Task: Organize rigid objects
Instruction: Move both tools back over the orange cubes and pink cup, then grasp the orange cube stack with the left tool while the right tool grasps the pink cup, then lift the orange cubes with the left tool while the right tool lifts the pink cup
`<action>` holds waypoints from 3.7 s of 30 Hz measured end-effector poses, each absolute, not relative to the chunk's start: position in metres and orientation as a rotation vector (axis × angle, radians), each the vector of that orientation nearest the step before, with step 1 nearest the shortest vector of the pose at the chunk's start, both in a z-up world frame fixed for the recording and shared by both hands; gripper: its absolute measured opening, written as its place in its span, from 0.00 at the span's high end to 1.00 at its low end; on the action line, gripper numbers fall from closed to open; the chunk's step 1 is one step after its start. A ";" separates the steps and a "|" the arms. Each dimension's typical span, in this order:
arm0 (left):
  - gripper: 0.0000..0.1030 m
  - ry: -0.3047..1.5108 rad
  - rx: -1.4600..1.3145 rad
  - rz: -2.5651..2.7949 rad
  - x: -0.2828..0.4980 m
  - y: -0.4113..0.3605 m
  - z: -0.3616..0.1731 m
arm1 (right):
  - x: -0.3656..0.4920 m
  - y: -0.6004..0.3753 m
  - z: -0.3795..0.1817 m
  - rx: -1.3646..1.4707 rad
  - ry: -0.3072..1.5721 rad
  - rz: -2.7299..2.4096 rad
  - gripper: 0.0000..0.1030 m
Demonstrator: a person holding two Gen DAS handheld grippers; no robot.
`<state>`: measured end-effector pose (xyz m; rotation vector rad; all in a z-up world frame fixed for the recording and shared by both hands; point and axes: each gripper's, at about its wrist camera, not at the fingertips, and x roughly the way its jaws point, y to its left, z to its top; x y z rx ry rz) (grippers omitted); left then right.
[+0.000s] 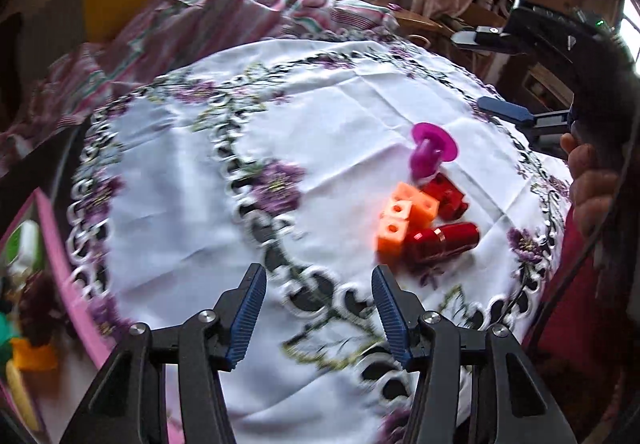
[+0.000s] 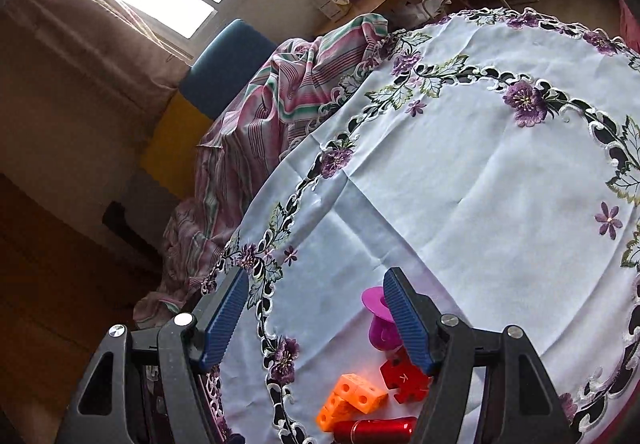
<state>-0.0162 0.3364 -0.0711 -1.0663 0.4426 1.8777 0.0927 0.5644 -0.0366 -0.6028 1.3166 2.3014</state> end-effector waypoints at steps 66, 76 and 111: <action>0.73 0.327 -1.011 1.973 -0.019 0.322 -0.120 | -0.003 0.538 -0.102 -1.299 0.924 2.096 0.56; 0.72 0.334 -0.994 1.985 -0.016 0.320 -0.120 | -0.005 0.536 -0.108 -1.337 0.899 2.085 0.68; 0.75 0.272 -0.929 2.094 0.001 0.280 -0.048 | -0.031 0.517 -0.111 -1.417 0.587 2.123 0.69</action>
